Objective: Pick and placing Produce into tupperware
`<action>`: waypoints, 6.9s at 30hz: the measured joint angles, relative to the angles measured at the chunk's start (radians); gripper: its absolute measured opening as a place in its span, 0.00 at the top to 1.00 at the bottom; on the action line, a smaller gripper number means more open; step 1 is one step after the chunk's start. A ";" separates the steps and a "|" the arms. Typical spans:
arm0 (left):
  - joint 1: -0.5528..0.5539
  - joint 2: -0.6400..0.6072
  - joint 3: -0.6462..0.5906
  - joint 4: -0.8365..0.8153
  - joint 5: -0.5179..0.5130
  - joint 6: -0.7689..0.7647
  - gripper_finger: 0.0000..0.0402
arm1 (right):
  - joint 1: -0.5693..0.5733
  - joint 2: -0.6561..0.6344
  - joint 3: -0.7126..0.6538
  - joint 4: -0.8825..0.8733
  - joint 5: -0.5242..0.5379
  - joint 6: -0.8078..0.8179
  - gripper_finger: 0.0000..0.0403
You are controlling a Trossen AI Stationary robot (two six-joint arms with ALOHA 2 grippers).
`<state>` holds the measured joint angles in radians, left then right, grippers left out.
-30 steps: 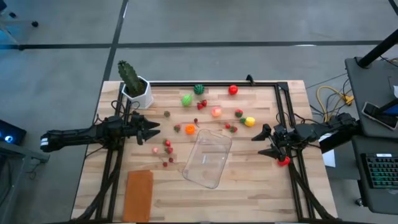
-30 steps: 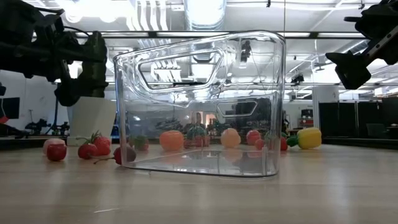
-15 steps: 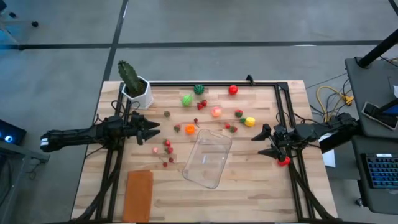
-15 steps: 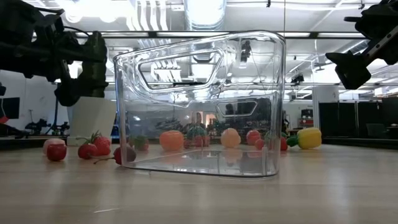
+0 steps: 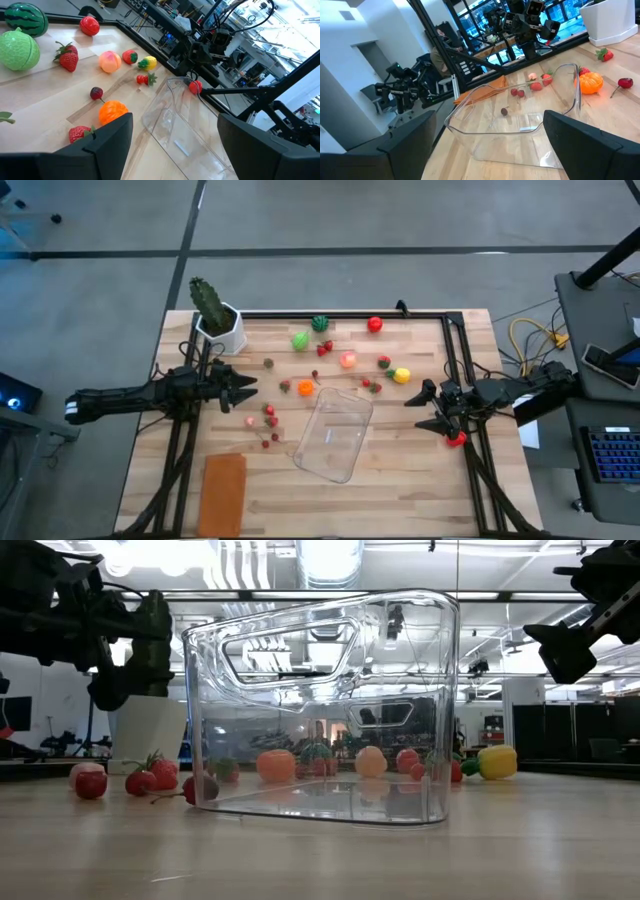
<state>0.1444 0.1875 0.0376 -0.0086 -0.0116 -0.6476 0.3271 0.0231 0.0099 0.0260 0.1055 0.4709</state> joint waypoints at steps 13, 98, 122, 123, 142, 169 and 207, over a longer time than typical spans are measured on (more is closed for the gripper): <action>0.000 0.000 0.000 0.000 0.000 0.000 0.31 | 0.000 0.000 0.000 0.021 0.022 -0.010 0.11; 0.000 0.131 0.005 0.474 -0.140 0.654 0.31 | -0.447 1.008 0.790 0.437 1.062 -0.544 0.11; 0.000 0.257 0.005 0.472 -0.152 0.361 0.31 | -0.692 1.257 1.276 -1.454 0.123 0.385 0.11; 0.000 0.263 0.005 0.472 -0.152 0.328 0.31 | -0.692 1.260 1.277 -1.474 0.123 0.378 0.11; 0.000 0.399 0.038 0.472 -0.150 0.103 0.31 | -0.692 1.324 1.277 -1.551 -0.083 0.370 0.11; 0.000 0.419 0.037 0.473 -0.148 0.103 0.31 | -0.402 1.326 1.078 -1.597 -0.309 0.270 0.11; 0.000 0.459 0.037 0.474 -0.147 0.102 0.31 | 0.070 1.418 0.777 -1.325 -0.348 0.374 0.11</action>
<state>0.1444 0.6465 0.0742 0.4649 -0.1589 -0.5457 0.3973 1.4413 0.7868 -1.2994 -0.2428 0.8452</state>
